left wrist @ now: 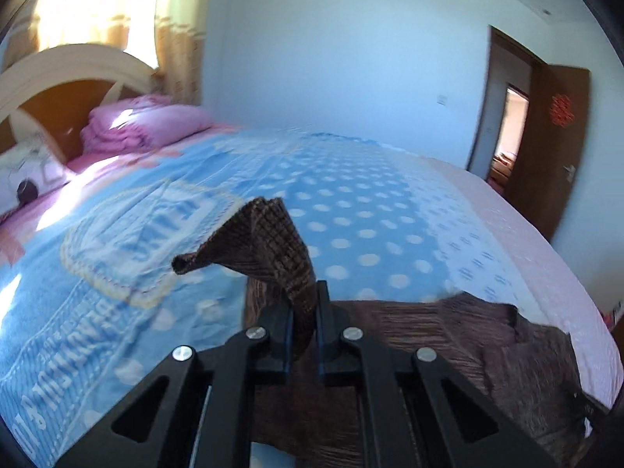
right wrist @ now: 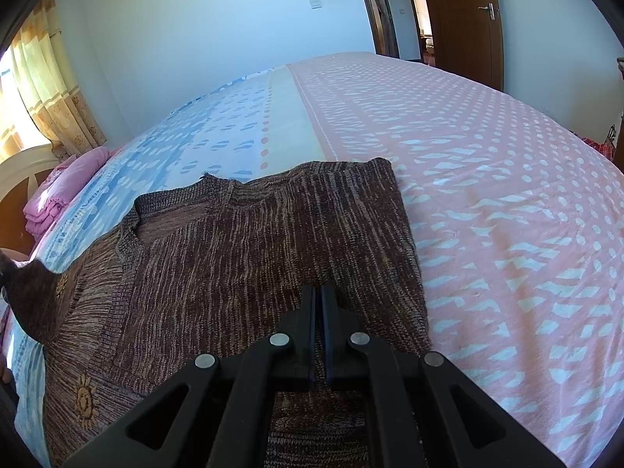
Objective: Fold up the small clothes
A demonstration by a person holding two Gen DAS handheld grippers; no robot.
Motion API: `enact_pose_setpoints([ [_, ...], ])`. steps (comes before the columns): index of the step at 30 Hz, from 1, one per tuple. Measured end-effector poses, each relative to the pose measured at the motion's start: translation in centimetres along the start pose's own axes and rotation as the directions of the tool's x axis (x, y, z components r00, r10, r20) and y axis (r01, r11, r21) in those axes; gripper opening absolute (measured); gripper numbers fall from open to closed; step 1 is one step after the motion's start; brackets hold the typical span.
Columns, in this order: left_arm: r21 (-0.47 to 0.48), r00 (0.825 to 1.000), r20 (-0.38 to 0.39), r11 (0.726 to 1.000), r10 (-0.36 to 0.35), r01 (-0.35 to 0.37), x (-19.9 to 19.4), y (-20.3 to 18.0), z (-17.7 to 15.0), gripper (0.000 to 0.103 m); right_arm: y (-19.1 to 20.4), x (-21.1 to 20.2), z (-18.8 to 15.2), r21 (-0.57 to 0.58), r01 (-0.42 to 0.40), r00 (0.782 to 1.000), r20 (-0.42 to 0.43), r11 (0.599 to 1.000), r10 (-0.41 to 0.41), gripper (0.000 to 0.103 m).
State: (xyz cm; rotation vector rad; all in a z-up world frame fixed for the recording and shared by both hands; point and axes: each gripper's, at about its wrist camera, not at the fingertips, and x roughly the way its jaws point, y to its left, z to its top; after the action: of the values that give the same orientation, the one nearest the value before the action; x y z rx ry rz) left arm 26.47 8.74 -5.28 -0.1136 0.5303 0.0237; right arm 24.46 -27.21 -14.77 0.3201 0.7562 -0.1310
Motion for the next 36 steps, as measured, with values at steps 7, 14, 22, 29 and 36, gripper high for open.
enact_pose_setpoints([
  [7,0.199,0.987,-0.137,0.973,-0.086,0.113,1.1,-10.2,-6.3,0.009,-0.1,0.0,-0.1,0.008,-0.010,1.000,0.002,1.000,0.010,0.003],
  [14,0.093,0.956,-0.274,0.986,-0.108,0.138,3.7,-8.8,-7.8,0.009,-0.1,0.0,-0.1,0.007,-0.007,1.000,0.001,1.000,0.007,0.003],
  [22,0.034,0.941,-0.299,0.984,-0.156,0.173,3.9,-8.5,-8.4,0.013,2.7,-2.1,1.6,0.028,-0.122,0.993,0.014,0.992,0.121,0.007],
  [29,-0.031,0.930,-0.299,0.977,-0.212,0.213,4.0,-7.6,-8.5,0.015,10.0,1.4,3.2,0.127,-0.427,0.885,-0.143,0.895,0.443,0.058],
  [36,-0.088,0.915,-0.295,0.962,-0.274,0.259,4.2,-6.9,-8.4,0.022,13.7,6.8,3.4,0.260,-0.460,0.801,-0.290,0.849,0.523,0.048],
])
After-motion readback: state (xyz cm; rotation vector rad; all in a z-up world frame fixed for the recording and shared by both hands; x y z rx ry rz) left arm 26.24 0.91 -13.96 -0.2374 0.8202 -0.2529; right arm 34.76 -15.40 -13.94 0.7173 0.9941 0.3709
